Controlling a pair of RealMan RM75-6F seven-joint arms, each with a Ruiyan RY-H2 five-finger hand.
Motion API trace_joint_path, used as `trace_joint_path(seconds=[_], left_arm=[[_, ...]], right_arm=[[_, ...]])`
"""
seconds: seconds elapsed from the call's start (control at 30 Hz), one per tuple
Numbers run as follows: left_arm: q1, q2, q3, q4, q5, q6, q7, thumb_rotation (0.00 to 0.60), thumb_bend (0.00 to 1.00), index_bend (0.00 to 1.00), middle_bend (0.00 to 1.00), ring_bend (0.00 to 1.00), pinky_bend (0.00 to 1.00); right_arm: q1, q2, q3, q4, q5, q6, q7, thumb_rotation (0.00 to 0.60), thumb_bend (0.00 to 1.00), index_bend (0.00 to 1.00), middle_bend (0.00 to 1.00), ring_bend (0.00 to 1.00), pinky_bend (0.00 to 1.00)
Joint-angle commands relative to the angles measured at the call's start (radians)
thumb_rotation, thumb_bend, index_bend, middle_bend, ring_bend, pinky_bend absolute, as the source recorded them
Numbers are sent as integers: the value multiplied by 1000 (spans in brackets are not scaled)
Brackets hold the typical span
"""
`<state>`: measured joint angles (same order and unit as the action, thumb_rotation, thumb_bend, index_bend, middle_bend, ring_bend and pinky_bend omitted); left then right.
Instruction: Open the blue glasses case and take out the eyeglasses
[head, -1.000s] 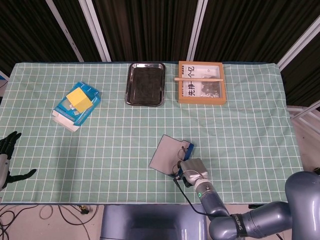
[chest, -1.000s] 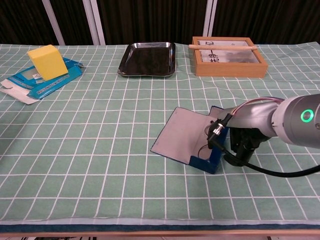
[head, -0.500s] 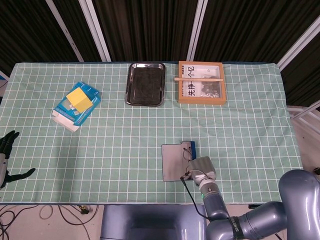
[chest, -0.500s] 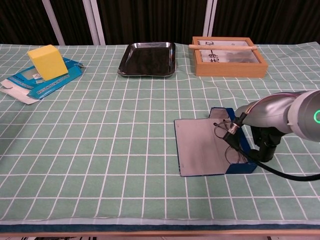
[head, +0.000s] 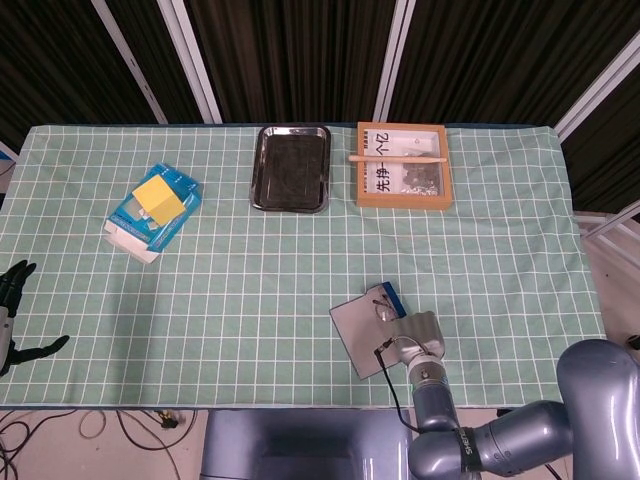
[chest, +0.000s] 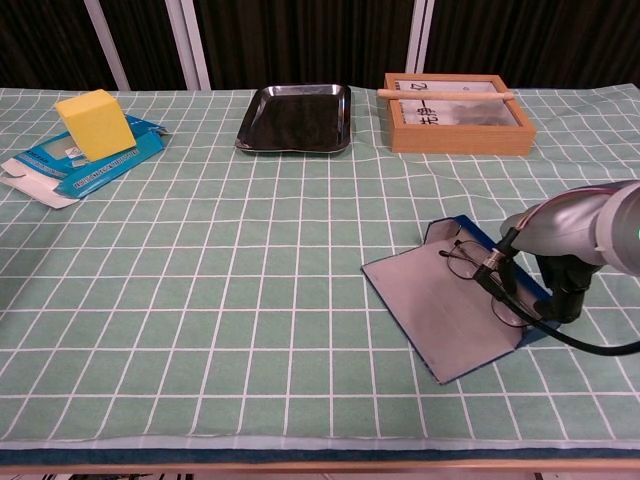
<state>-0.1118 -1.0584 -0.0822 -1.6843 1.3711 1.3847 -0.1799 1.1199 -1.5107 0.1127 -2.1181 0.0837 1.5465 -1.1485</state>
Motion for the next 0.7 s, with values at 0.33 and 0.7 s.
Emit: trace_joint_path(seconds=[0.33,0.7], left_arm=[[2,1,0,-3,2,4,1,600,13,0,0,0,0],[5,4,-1,-6,4,8,-3,600,14,0,0,0,0]], right_arm=[[-19,11,2,25,20,40,-54,600,533,340,891,956,1000],[-46,23,17,85,53,35,-94,600,534,340,891,956,1000]])
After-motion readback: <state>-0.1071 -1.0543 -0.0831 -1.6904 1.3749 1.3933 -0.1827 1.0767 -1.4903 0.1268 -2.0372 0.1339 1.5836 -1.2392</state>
